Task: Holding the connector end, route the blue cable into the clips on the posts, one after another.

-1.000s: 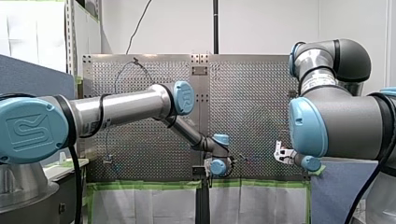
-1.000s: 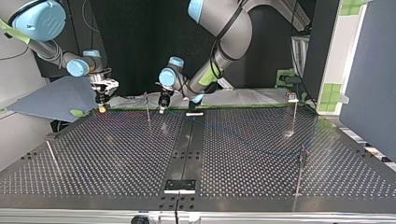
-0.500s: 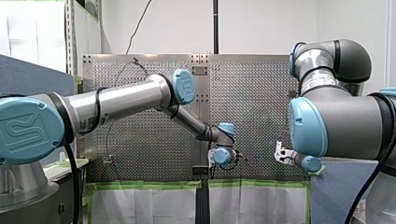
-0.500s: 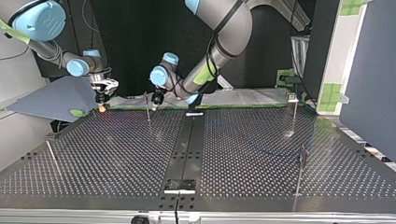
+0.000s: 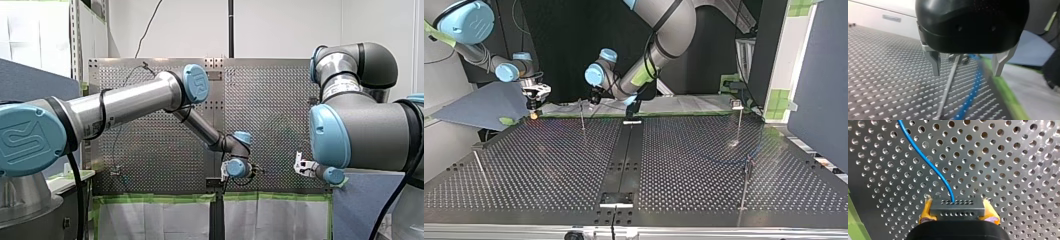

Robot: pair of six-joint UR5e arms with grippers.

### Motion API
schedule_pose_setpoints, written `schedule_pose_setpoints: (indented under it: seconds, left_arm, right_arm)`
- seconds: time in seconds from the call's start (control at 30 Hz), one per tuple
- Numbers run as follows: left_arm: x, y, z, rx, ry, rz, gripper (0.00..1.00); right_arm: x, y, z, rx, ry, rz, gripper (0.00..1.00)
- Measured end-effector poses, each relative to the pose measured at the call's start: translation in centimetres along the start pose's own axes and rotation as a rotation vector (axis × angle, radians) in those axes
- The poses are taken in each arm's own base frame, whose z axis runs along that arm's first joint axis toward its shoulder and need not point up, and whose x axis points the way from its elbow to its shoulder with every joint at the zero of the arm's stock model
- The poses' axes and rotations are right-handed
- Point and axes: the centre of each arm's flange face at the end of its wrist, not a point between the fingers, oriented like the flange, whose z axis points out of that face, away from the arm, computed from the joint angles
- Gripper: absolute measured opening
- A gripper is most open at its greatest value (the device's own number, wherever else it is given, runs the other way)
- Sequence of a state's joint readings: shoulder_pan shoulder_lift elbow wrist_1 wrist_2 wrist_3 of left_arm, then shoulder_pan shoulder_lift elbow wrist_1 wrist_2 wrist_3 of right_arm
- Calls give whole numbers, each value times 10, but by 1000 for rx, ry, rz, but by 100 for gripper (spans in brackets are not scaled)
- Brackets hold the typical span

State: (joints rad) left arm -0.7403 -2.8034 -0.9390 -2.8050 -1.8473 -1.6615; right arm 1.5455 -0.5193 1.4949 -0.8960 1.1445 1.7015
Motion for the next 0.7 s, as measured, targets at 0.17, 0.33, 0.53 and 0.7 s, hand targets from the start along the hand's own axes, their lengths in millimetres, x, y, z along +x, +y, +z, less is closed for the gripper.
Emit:
schedule_pose_setpoints:
  seconds: [0.17,0.33,0.53,0.7]
  left_arm:
    - [21,-6,-16,10,43,21,100]
    - [33,-13,-29,21,71,38,100]
    - [25,-24,-36,38,61,39,100]
    - [11,-33,-39,53,34,30,100]
  right_arm:
    - [-1,0,-1,-1,-4,2,0]
    - [-2,0,-1,-1,-8,4,0]
    - [-3,0,-2,-2,-14,6,0]
    - [-4,0,-2,-2,-15,7,0]
